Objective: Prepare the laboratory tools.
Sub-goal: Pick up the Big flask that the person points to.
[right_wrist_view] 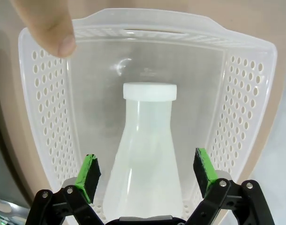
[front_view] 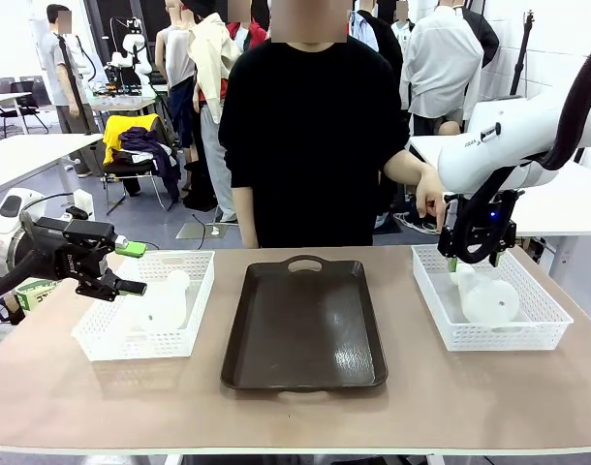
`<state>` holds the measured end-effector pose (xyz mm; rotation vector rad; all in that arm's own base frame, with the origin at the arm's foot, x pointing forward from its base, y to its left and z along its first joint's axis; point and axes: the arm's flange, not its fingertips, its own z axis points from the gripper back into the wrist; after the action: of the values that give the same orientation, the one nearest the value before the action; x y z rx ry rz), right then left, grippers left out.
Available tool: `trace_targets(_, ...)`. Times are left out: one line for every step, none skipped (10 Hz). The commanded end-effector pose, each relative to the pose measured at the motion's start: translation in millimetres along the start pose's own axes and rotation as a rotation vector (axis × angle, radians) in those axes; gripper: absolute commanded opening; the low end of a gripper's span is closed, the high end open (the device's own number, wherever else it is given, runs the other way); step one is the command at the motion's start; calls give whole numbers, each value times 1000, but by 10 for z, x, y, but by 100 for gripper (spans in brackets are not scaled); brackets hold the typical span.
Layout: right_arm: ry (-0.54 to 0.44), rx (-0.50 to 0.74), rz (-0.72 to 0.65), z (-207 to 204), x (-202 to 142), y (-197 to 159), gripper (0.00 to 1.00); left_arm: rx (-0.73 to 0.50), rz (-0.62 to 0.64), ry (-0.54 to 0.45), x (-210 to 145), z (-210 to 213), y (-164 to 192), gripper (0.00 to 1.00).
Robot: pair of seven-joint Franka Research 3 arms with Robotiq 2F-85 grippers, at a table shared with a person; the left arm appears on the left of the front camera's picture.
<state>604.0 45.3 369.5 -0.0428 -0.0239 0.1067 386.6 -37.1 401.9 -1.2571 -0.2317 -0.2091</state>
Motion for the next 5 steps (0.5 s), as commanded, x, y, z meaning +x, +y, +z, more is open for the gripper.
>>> trace_targets(14, 25, 0, -41, 98, -48, 100, -22, -24, -20, -10, -12, 10, 100)
trace_targets(6, 32, -3, -74, 109, -62, 100, -22, -24, -20, -10, -12, 10, 100)
trace_targets(-4, 38, -8, -103, 121, -80, 100, -22, -24, -20, -10, -12, 10, 100)
trace_targets(-3, 54, -16, -135, 125, -97, 100, -22, -24, -20, -10, -12, 10, 100)
trace_targets(-11, 86, -26, -176, 128, -115, 100, -22, -24, -20, -10, -12, 10, 100)
